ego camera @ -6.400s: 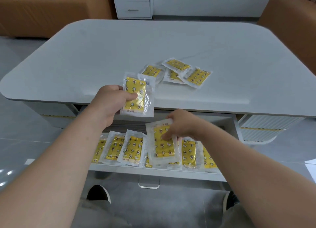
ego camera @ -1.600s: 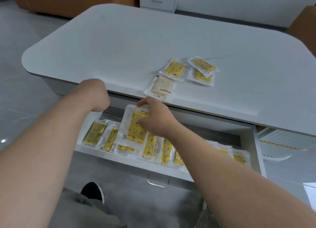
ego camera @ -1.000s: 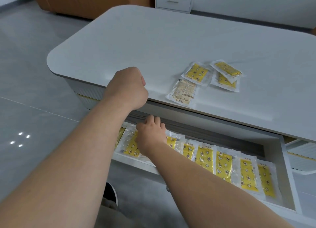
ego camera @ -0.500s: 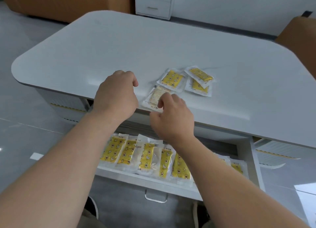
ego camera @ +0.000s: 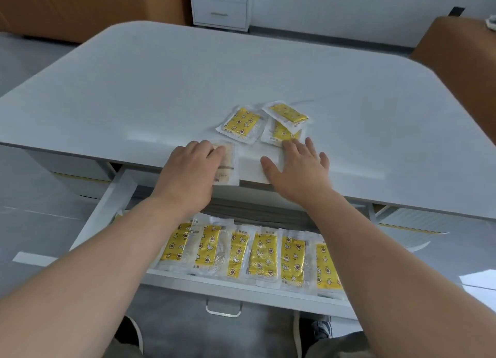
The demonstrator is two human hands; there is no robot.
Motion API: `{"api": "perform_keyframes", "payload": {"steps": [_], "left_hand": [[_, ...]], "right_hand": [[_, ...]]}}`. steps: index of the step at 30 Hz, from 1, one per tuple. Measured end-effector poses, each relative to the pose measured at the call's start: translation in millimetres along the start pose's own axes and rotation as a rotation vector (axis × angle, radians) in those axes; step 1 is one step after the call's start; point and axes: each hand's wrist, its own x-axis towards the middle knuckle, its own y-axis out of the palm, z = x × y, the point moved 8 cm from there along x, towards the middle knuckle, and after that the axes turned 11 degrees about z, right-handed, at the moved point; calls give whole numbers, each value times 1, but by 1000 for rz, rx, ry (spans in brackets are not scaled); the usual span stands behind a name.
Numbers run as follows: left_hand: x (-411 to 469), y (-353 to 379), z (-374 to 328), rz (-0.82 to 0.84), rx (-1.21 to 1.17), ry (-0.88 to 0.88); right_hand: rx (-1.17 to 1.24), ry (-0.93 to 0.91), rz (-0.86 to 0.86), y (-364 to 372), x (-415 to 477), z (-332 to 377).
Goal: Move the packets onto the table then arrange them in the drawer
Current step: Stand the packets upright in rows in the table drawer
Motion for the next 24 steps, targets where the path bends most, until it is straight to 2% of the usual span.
{"api": "perform_keyframes", "payload": {"steps": [2, 6, 9, 13, 16, 19, 22, 24], "left_hand": [[0, -5, 1, -18, -20, -3], [-3, -8, 3, 13, -173, -16], [-8, -14, 13, 6, -396, -65], [-16, -20, 18, 6, -470, -70], [-22, -28, 20, 50, -500, -60], [-29, -34, 28, 191, -541, -49], [-36, -19, 47, 438, -477, -106], [-44, 1, 63, 596, -399, -166]], "right_hand": [[-58, -12, -107, -11, -7, 8], [-100, -36, -103, -4, -17, 17], [-22, -79, -129, -4, -21, 19], [208, -54, -194, -13, -24, 11], [184, 41, -67, -6, -20, 4], [202, 84, 28, 1, -20, 6], [214, 72, -55, -7, -24, 18], [338, 46, -74, -10, -28, 29]]}}
